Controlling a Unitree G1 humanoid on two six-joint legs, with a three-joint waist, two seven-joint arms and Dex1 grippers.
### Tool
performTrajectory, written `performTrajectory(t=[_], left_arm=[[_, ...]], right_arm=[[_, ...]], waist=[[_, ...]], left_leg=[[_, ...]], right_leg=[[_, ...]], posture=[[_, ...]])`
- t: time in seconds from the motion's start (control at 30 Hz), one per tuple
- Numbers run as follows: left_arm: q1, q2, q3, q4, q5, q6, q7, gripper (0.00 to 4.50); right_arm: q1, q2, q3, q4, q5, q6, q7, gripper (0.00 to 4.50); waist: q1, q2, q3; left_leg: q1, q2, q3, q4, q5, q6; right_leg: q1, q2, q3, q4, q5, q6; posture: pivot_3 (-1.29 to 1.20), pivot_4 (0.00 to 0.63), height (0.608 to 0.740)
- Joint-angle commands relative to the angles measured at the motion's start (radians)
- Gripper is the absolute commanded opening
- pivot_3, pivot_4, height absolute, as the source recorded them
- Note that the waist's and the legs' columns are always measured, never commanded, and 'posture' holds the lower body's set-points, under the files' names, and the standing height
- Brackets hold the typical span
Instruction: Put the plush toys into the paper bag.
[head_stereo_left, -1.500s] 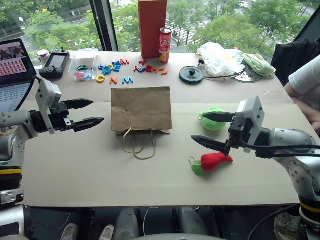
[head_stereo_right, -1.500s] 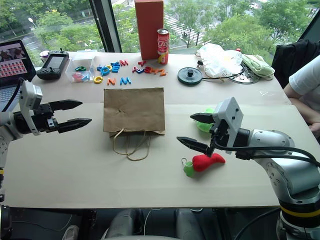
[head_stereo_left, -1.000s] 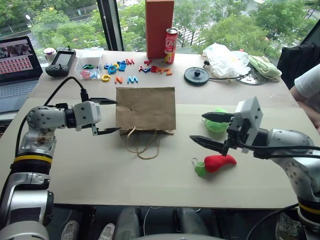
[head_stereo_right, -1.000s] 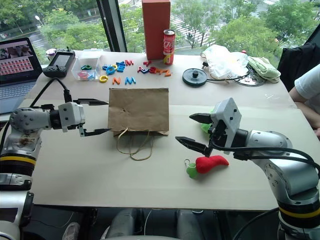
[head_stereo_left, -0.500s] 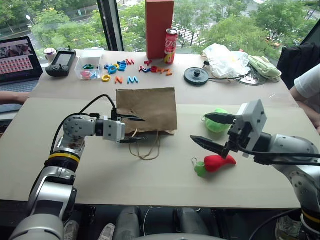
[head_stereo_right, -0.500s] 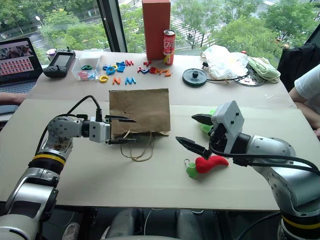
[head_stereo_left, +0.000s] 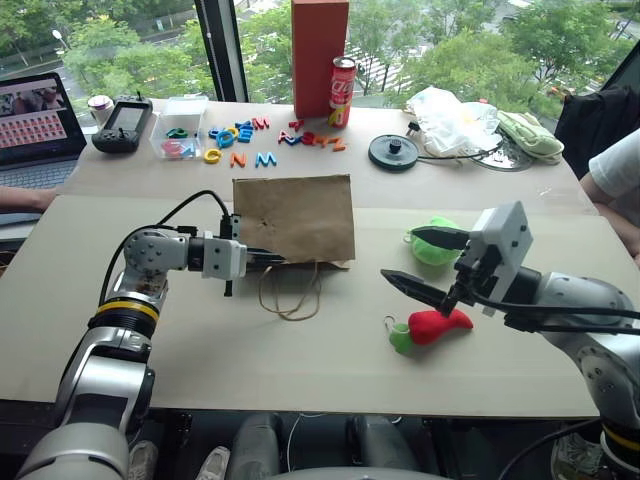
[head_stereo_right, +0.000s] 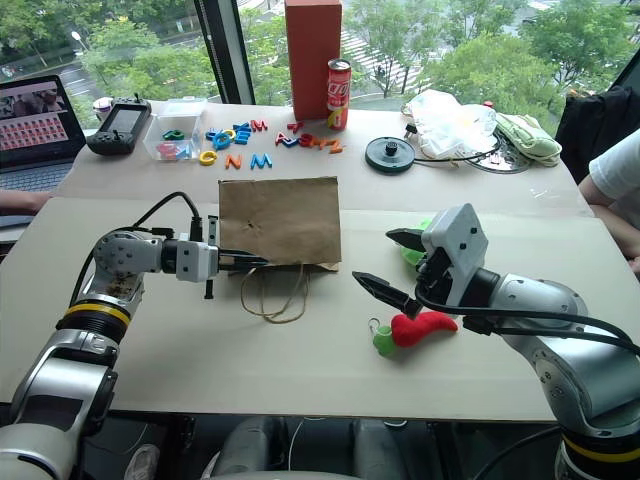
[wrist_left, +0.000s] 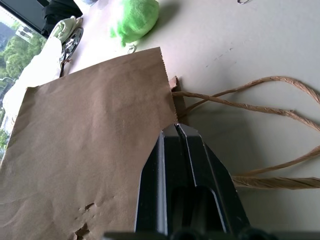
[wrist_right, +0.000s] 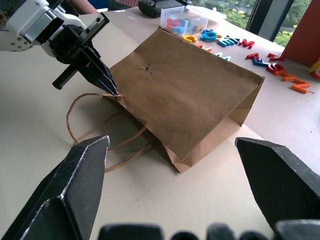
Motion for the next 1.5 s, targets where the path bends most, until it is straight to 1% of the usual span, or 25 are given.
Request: performTrajectory(t=[0.03,0.13,0.2,0.27,0.3,0.47,0.5,0.53,0.57,0.63,0.7,0.83,0.93,1.0,1.03,1.1,1.23,1.33,1.37,1.5], left_arm=[[-0.031,0.033,0.053,-0.021,-0.051,0.029,0.006,0.01],[-0.050,0.077,0.092,-0.047,-0.109,0.133,-0.032,0.01],[-0.055,0.105,0.103,-0.064,-0.117,0.164,-0.047,0.01],[-0.050,0.133,0.103,-0.086,-0.118,0.191,-0.076,0.51],[-0.043,0.144,0.099,-0.095,-0.116,0.197,-0.094,0.69],[0.000,0.144,0.075,-0.113,-0.085,0.175,-0.120,2.51],[0.009,0.138,0.065,-0.115,-0.069,0.157,-0.117,2.85],[0.017,0.133,0.054,-0.115,-0.054,0.143,-0.114,3.07],[0.022,0.131,0.043,-0.111,-0.037,0.118,-0.113,3.52],[0.020,0.118,0.024,-0.095,-0.006,0.066,-0.099,4.22],[0.011,0.105,0.015,-0.075,0.015,0.026,-0.080,4.22],[-0.011,0.047,-0.013,-0.026,0.103,-0.098,0.025,4.22],[-0.014,0.026,-0.014,-0.009,0.110,-0.115,0.065,4.22],[-0.020,0.023,-0.018,-0.004,0.110,-0.125,0.077,3.71],[-0.022,0.024,-0.021,-0.001,0.109,-0.130,0.080,3.53],[-0.027,0.031,-0.027,0.012,0.110,-0.138,0.079,2.76],[-0.034,0.034,-0.028,0.028,0.100,-0.137,0.079,1.45],[-0.035,0.036,-0.029,0.035,0.101,-0.142,0.081,0.31],[-0.035,0.035,-0.027,0.036,0.098,-0.139,0.082,0.05],[-0.032,0.035,-0.023,0.034,0.093,-0.125,0.088,0.05]], right_arm=[[-0.017,0.008,-0.003,-0.023,0.008,-0.011,-0.007,4.50],[-0.011,0.014,0.008,-0.027,0.002,-0.012,-0.011,4.50],[-0.005,0.016,0.011,-0.030,-0.001,-0.015,-0.011,4.50],[-0.003,0.019,0.013,-0.029,-0.004,-0.018,-0.012,4.50],[-0.002,0.020,0.016,-0.028,-0.006,-0.020,-0.012,4.50],[-0.004,0.029,0.024,-0.029,-0.013,-0.019,-0.018,4.50],[-0.004,0.030,0.024,-0.030,-0.014,-0.018,-0.019,4.50],[-0.004,0.031,0.024,-0.031,-0.015,-0.017,-0.021,4.50],[-0.003,0.030,0.025,-0.033,-0.015,-0.016,-0.023,4.50],[-0.001,0.028,0.023,-0.036,-0.014,-0.014,-0.026,4.50],[0.000,0.026,0.023,-0.040,-0.013,-0.012,-0.030,4.50],[0.012,0.022,0.011,-0.054,-0.010,-0.006,-0.041,4.50],[0.016,0.023,0.009,-0.060,-0.012,-0.005,-0.051,4.50],[0.017,0.023,0.006,-0.062,-0.010,-0.005,-0.057,4.50],[0.018,0.022,0.005,-0.062,-0.010,-0.005,-0.059,4.50],[0.020,0.022,0.004,-0.061,-0.012,-0.007,-0.061,4.50],[0.018,0.024,0.013,-0.056,-0.018,-0.013,-0.064,4.50],[0.015,0.027,0.019,-0.053,-0.021,-0.016,-0.066,4.50],[0.013,0.028,0.021,-0.052,-0.022,-0.017,-0.066,4.50],[0.011,0.030,0.025,-0.049,-0.026,-0.019,-0.066,4.50]], waist=[[-0.001,0.000,0.000],[-0.006,0.000,0.000],[-0.008,0.000,0.000],[-0.009,0.000,0.000],[-0.009,0.000,0.000],[-0.008,0.000,0.000],[-0.008,0.000,0.000],[-0.008,0.000,0.000],[-0.007,0.000,0.000],[-0.006,0.000,0.000],[-0.004,0.000,0.000],[-0.001,0.000,0.000],[0.001,0.000,0.000],[-0.003,0.000,0.000],[-0.004,0.000,0.000],[-0.003,0.000,0.000],[-0.004,0.000,0.000],[-0.003,0.000,0.000],[-0.003,0.000,0.000],[-0.003,0.000,0.000]], left_leg=[[0.000,0.000,0.000,0.000,0.000,0.000],[0.000,0.000,0.000,0.000,0.000,0.000],[0.000,0.000,-0.001,0.000,0.000,0.000],[0.000,0.000,-0.001,0.000,0.000,0.000],[0.000,0.000,-0.001,0.000,0.000,0.000],[0.000,0.000,0.001,0.000,0.000,0.000],[0.000,0.000,0.001,0.000,0.000,0.000],[0.000,0.000,0.001,0.000,0.000,0.000],[0.000,0.000,0.001,0.000,0.000,0.000],[0.000,0.000,0.001,0.000,0.000,0.000],[0.000,0.000,0.001,0.000,0.000,0.000],[0.000,0.000,0.001,0.000,0.000,0.000],[-0.001,-0.001,0.001,0.000,0.000,0.000],[-0.001,0.000,0.001,0.000,0.000,0.000],[-0.001,0.000,0.000,0.000,0.000,0.000],[-0.001,0.000,0.000,0.000,0.000,0.000],[0.000,0.000,0.000,0.000,0.000,0.000],[-0.001,0.000,0.000,0.000,0.000,0.000],[-0.001,0.000,0.000,0.000,0.000,0.000],[-0.001,0.000,0.000,0.000,0.000,0.000]], right_leg=[[0.000,0.000,0.000,0.000,0.000,0.000],[0.000,0.000,0.000,0.000,0.000,0.000],[0.000,0.001,0.000,0.000,0.000,0.000],[0.000,0.001,0.000,0.000,0.000,0.000],[0.000,0.001,0.000,0.000,0.000,0.000],[0.001,0.000,0.000,0.000,0.000,0.001],[0.001,0.000,0.000,0.000,0.000,0.001],[0.000,0.000,0.000,0.000,0.000,0.001],[0.000,0.000,0.000,0.000,0.000,0.001],[0.000,0.000,0.000,0.000,0.000,0.000],[0.001,0.000,0.000,0.000,0.000,0.000],[0.001,0.000,0.000,0.000,0.000,0.000],[0.001,0.000,0.000,0.000,0.000,0.000],[0.000,0.000,0.000,0.000,0.000,0.000],[0.000,0.001,0.000,0.000,0.000,0.000],[0.000,0.001,0.000,0.000,0.000,0.000],[0.001,0.000,0.000,0.000,0.000,0.001],[0.001,0.000,0.000,0.000,0.000,0.001],[0.001,0.000,0.000,0.000,0.000,0.001],[0.001,0.000,0.000,0.000,0.000,0.001]], posture=[[0.00,0.150,0.740],[0.00,0.150,0.740],[0.00,0.150,0.740],[0.00,0.150,0.740],[0.00,0.150,0.740],[0.00,0.150,0.740],[0.00,0.150,0.740],[0.00,0.150,0.740],[0.00,0.150,0.740],[0.00,0.150,0.740],[0.00,0.150,0.740],[0.00,0.150,0.740],[0.00,0.150,0.740],[0.00,0.150,0.740],[0.00,0.150,0.740],[0.00,0.150,0.740],[0.00,0.150,0.740],[0.00,0.150,0.740],[0.00,0.150,0.740],[0.00,0.150,0.740]])
